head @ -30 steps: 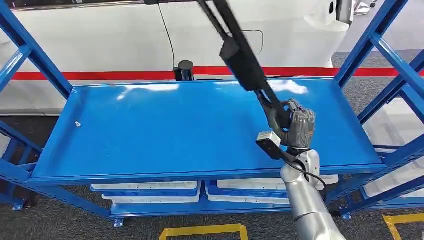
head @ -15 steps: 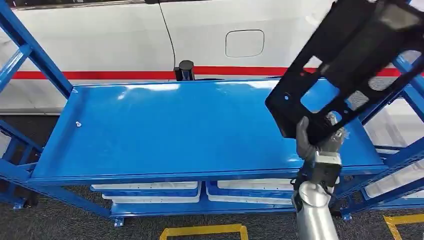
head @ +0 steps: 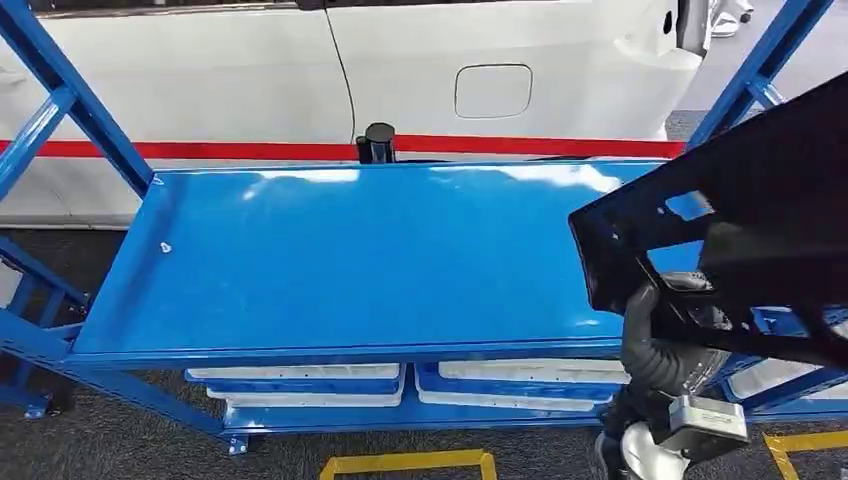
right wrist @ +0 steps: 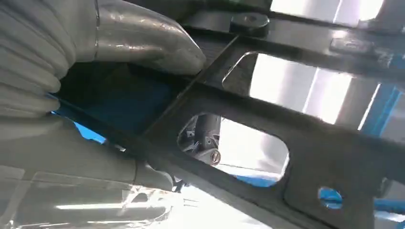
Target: Take the parts from the cabinet and place them on the table.
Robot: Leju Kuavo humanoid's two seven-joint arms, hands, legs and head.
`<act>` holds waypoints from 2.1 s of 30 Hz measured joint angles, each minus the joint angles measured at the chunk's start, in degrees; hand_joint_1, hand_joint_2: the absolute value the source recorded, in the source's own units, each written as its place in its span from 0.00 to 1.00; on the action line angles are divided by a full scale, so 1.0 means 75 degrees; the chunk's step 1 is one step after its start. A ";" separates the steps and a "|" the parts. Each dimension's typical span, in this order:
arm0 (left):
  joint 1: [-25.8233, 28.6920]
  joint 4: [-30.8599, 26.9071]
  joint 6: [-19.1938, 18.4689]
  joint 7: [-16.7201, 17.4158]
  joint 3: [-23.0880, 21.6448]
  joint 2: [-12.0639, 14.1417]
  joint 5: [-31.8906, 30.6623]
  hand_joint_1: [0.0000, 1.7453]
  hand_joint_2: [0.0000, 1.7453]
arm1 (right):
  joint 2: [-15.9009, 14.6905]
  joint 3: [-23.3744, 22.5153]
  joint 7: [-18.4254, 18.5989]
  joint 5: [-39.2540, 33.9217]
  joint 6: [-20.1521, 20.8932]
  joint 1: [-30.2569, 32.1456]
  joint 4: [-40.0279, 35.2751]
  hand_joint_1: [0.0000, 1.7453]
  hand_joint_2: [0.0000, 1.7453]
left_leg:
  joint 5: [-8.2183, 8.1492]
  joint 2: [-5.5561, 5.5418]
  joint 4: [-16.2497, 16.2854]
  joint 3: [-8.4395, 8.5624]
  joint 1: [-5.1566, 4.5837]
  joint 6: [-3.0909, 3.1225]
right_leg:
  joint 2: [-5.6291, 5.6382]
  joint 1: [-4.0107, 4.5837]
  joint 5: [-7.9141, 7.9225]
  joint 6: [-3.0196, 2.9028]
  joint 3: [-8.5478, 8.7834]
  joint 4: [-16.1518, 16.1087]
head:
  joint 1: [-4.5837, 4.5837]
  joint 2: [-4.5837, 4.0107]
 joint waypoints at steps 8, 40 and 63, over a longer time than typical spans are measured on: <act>-0.0002 0.0000 -0.0093 -0.0023 -0.0006 0.0020 -0.0085 0.00 1.00 | -0.0090 -0.0018 -0.0012 -0.0026 -0.0099 0.0171 -0.0064 1.00 1.00 | -0.0019 -0.0057 0.0200 -0.0101 0.0062 -0.0328 | 0.0060 -0.0097 0.0817 0.0292 0.1170 -0.2112 | 0.0006 0.0000; -0.0033 0.0000 -0.0014 -0.0017 -0.0009 0.0038 -0.0003 0.00 1.00 | -0.0134 -0.0361 -0.0052 -0.0621 -0.0580 0.0681 -0.0667 1.00 1.00 | 0.0468 0.0082 0.0216 -0.0616 -0.0055 -0.0249 | -0.0005 0.0024 0.0405 0.0247 0.1826 -0.2411 | -0.0006 0.0000; -0.0048 0.0003 0.0892 0.0242 0.0807 -0.0315 0.0889 0.00 1.00 | -0.0067 -0.0720 -0.0023 -0.0723 -0.0323 0.1030 -0.1163 1.00 1.00 | 0.0185 0.0063 0.0056 -0.0306 -0.0034 0.0038 | -0.0056 0.0002 -0.0221 0.0172 0.0238 0.0037 | 0.0026 0.0000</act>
